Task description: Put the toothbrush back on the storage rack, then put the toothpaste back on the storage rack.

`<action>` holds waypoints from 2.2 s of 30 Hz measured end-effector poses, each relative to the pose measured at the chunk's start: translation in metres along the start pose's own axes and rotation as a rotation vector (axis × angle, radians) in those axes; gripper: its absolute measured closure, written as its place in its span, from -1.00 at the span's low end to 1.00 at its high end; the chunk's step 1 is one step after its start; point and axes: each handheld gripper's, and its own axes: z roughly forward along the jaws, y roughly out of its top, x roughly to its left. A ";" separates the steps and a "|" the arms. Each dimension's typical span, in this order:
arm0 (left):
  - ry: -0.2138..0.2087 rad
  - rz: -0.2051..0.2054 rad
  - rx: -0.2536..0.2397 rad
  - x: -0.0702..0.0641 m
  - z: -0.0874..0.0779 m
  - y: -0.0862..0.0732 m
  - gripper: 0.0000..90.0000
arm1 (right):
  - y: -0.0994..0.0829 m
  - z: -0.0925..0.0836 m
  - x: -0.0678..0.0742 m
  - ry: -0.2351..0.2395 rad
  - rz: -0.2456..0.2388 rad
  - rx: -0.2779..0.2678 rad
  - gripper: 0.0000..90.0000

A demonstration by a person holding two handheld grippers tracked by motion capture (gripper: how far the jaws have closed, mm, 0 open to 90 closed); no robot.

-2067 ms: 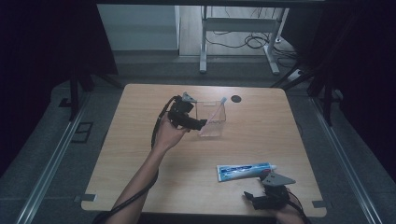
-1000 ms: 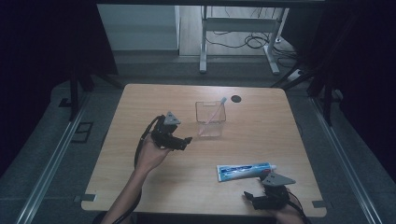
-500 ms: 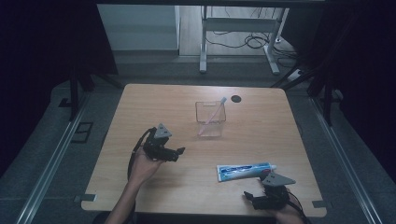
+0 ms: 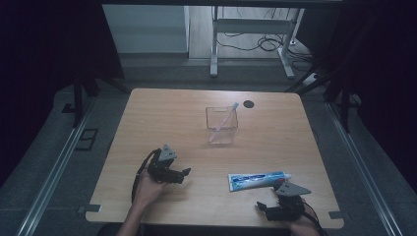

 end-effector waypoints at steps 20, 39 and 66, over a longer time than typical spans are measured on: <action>0.005 -0.018 0.085 -0.004 0.015 -0.024 -0.72 | 0.001 0.000 -0.001 0.010 -0.003 0.006 -0.75; 0.009 -0.022 0.084 -0.004 0.014 -0.024 -0.71 | 0.013 -0.008 -0.002 0.089 0.066 0.055 -0.29; 0.012 -0.028 0.080 -0.004 0.014 -0.024 -0.70 | 0.054 0.025 0.015 0.124 -0.099 0.056 0.88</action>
